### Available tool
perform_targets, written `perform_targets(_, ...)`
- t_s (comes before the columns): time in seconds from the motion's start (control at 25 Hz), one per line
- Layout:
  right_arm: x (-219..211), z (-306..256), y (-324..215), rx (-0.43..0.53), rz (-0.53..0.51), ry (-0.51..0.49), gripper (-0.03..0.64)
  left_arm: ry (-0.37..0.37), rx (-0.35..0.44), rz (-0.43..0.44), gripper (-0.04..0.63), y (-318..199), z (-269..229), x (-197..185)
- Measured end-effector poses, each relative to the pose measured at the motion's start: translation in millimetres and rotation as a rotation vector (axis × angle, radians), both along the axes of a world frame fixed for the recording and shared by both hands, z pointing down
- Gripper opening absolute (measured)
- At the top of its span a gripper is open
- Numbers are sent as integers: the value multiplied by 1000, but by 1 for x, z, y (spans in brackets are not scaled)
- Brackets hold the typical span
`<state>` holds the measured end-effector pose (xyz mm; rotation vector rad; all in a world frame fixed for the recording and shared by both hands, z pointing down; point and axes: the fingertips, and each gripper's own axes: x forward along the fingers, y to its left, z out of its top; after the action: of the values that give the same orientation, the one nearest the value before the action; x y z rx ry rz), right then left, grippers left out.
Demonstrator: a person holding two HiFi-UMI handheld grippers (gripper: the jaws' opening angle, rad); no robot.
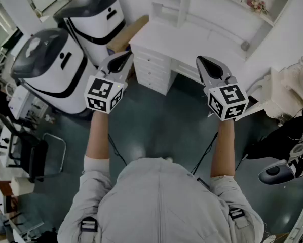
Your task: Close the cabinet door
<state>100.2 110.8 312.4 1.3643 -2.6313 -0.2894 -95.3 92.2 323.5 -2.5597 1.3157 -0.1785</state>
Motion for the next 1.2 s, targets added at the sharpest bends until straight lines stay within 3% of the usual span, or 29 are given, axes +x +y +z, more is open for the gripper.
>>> perform_targets(0.2, 16, -7, -7, -6, -14, -80, 2, -2, 8, 5, 18, -4, -2, 15)
perform_targets(0.56, 49, -5, -20, 7, -55, -57, 2, 41, 8, -20, 18, -11, -6, 44)
perform_targets(0.8, 61, 2, -38, -60, -88, -104, 2, 31, -14, -34, 18, -24, 2, 55)
perform_targets(1.2, 40, 8, -124, -44, -83, -118, 2, 59, -25, -44, 18, -118, 15, 35)
